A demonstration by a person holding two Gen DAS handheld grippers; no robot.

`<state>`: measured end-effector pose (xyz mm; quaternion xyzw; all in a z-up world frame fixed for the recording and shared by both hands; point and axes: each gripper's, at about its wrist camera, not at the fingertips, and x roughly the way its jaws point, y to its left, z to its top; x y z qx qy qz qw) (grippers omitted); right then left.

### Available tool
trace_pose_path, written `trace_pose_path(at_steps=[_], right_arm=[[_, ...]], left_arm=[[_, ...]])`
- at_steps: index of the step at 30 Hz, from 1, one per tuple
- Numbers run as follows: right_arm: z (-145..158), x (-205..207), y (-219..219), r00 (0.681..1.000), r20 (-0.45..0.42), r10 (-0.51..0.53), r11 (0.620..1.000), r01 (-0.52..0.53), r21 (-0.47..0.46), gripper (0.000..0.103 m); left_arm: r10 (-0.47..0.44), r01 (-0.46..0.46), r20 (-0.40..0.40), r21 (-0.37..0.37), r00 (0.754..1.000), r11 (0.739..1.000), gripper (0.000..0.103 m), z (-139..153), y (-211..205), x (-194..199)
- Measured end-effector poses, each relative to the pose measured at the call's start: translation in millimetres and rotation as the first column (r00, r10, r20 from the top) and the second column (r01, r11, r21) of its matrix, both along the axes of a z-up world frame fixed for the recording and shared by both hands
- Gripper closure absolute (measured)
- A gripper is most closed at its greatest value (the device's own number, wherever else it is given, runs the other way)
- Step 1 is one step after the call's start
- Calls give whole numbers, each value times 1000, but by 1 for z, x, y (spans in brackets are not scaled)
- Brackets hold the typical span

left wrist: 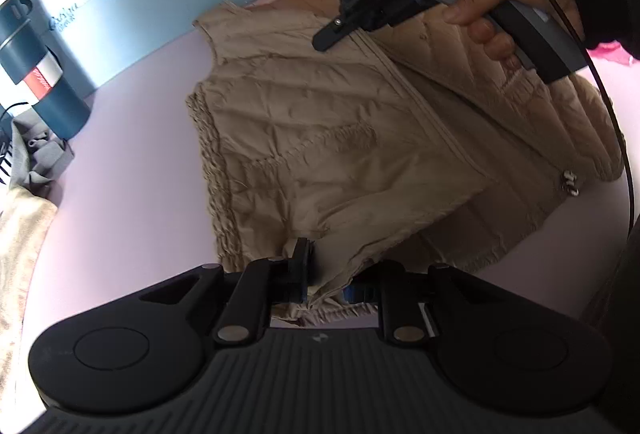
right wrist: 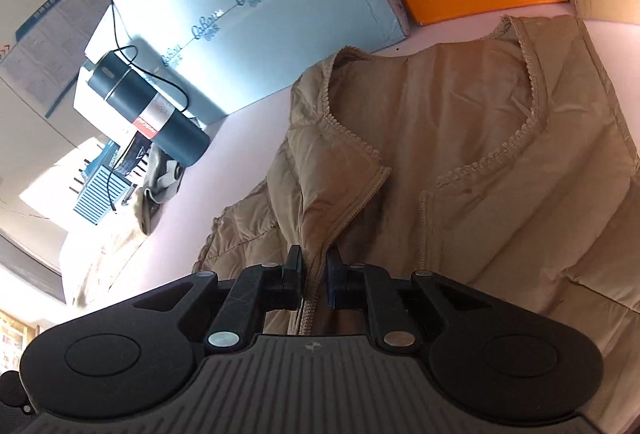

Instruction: Fold clothes

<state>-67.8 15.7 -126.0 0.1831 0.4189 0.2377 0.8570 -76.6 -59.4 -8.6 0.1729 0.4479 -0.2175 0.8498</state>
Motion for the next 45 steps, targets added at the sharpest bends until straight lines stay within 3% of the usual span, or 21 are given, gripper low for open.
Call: trace_pose_path(at_steps=[3,8,13,16,19,22,24,26,31,33,34,35,37,39,45], right_arm=[[-9,3,9,1000,-9,27,999,-28,-43,92],[-19,8,14,998,-25,49,996,-51,-77,93],[-19,9,14,998,-23,64,994,-66,-83,94],[-18,11,14,997,-25,69,994,-71,-82,94],[-17,11,13,997,-27,68,995,-70,-77,94],[-16,11,15,997,-25,68,994,-69,-86,93],[-14,11,18,997,-11,71,992,-72,-108,93],[-9,10,21,997,21,77,987,-73,-143,88],[-2,17,12,999,44,24,978,-14,-206,86],[12,12,11,991,133,-24,959,60,-277,77],[20,10,12,980,197,-28,951,87,-296,65],[26,10,15,970,241,-4,954,77,-291,54],[28,20,28,963,254,90,969,-26,-246,46],[26,33,40,955,247,163,971,-110,-214,42],[9,96,60,969,193,152,954,-93,-284,39]], left_arm=[[13,-13,-16,-27,1000,1000,84,-4,7,1],[1,-1,-3,-35,1000,999,77,15,24,-15],[47,-45,46,-58,998,997,57,43,55,-29],[103,-98,73,-74,992,992,55,54,64,-18],[115,-104,103,-102,988,989,54,58,47,8],[24,-18,104,-59,994,998,42,46,4,34],[-20,17,96,35,995,999,41,25,-28,47],[-26,22,72,60,997,998,41,14,-36,52],[-25,24,6,82,1000,996,41,-9,-43,64],[-1,1,-10,48,1000,999,39,-10,-36,66],[3,-3,-10,42,1000,999,39,-10,-35,65],[-1,1,-4,44,1000,999,39,-11,-35,64],[-12,11,9,53,1000,999,39,-11,-37,63],[-22,21,16,60,1000,998,39,-12,-39,62],[-68,64,43,85,997,994,38,-12,-42,57]])
